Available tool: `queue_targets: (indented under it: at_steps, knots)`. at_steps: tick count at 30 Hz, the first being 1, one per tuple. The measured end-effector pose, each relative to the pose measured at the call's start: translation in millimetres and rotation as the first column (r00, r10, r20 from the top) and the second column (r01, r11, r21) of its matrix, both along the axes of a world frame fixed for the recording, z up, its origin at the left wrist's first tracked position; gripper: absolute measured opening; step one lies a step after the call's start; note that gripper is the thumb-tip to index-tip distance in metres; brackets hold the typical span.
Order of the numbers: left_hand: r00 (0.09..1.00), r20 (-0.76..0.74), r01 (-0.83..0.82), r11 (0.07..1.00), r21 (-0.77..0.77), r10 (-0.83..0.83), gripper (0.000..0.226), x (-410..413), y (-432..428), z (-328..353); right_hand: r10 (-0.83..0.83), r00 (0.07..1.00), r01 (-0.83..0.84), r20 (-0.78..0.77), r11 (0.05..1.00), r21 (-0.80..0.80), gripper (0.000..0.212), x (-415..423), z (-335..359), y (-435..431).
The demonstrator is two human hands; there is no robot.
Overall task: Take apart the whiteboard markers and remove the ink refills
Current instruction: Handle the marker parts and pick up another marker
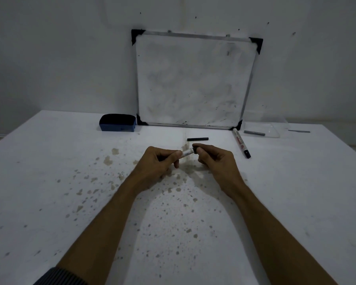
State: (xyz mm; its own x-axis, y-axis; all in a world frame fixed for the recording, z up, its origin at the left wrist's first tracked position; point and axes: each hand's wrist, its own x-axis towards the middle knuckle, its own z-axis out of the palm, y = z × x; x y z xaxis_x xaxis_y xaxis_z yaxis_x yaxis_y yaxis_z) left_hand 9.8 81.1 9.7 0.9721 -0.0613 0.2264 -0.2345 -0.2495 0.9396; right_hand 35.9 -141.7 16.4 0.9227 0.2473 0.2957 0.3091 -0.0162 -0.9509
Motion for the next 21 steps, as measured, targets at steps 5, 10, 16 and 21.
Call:
queue_targets:
  at_steps: [5,10,16,21]
  knots:
    - [0.999,-0.033,-0.005,1.0,-0.01,0.004,0.042,-3.7,-0.1,5.9,0.041,0.999,-0.04,-0.017,0.998,0.049,0.023,0.1,0.1,2.6]
    - [0.999,-0.039,-0.028,1.0,0.009,0.029,0.043,-5.5,-0.8,6.8,0.042,0.999,-0.042,-0.008,0.999,0.008,0.023,3.5,-3.7,1.6]
    - [0.999,-0.006,-0.037,0.998,0.047,0.037,0.041,-6.4,0.2,5.0,0.051,0.999,-0.051,-0.005,0.999,-0.02,0.026,3.3,-4.0,2.4]
    - [0.999,-0.03,-0.015,1.0,-0.004,0.014,0.046,-7.2,-7.3,6.8,0.064,0.989,-0.055,-0.133,0.996,0.071,0.03,2.1,-1.5,2.6]
